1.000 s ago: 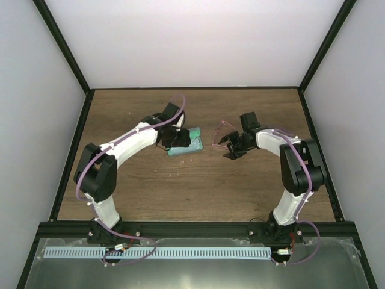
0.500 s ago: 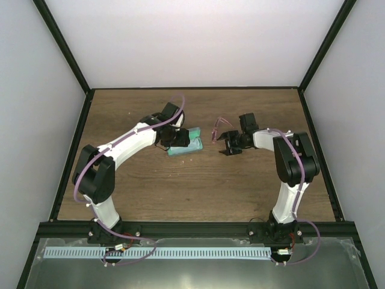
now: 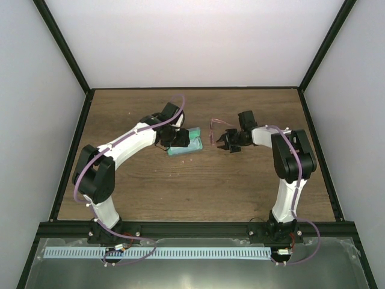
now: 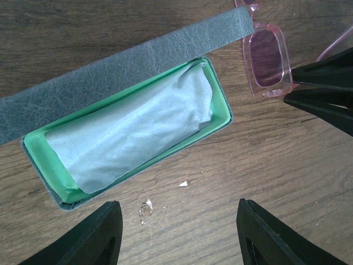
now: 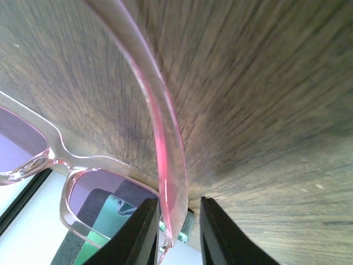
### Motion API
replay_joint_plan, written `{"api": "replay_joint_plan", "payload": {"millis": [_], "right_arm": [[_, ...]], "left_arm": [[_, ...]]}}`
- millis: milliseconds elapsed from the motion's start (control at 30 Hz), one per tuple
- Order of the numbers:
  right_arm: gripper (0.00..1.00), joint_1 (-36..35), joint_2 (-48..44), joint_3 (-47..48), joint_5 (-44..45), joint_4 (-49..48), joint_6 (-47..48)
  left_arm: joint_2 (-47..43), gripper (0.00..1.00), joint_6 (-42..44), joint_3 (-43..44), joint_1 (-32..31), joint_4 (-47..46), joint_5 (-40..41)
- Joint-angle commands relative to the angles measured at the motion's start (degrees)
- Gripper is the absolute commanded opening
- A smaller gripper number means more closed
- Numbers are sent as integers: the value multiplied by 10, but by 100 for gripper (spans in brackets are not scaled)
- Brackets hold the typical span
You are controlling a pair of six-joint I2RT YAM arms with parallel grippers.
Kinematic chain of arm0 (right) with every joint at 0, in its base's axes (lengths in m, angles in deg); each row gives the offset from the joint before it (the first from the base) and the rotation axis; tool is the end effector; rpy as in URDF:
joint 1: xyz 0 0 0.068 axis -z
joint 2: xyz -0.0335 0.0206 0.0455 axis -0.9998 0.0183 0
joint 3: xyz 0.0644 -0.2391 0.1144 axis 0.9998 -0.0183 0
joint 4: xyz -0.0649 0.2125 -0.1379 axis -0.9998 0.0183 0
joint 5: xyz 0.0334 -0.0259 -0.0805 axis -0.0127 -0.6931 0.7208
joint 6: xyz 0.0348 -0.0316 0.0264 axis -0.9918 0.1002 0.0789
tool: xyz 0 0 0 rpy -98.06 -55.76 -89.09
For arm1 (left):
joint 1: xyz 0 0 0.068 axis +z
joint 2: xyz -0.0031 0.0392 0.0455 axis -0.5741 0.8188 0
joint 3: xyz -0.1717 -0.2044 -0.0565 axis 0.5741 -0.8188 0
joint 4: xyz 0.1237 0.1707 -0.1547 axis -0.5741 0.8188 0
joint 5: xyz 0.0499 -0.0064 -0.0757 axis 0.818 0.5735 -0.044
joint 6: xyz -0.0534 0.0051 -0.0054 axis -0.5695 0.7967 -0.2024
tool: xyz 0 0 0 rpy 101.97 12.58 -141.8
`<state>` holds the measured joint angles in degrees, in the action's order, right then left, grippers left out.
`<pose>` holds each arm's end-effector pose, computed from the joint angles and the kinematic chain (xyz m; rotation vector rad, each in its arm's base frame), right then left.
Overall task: Organize the sunglasses
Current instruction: Pick up the sunglasses from the center of the board, then fold the sunglasses.
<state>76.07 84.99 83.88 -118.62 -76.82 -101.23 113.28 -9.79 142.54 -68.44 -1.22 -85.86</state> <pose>0.3587 0.1031 0.1288 -1.5668 -2.2771 -1.1097 0.3068 -0.2080 0.2387 0.2404 2.7276 -0.4911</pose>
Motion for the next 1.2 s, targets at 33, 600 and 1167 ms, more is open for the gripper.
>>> {"api": "replay_joint_plan", "payload": {"millis": [33, 600, 1167], "right_arm": [[16, 5, 28, 37, 14, 91, 49], [1, -3, -50, 62, 172, 210, 288], [1, -108, -182, 23, 369, 221, 544]], "left_arm": [[-12, 58, 7, 1, 1, 0, 4], [-10, 58, -2, 48, 1, -18, -10], [176, 62, 63, 319, -11, 73, 6]]}}
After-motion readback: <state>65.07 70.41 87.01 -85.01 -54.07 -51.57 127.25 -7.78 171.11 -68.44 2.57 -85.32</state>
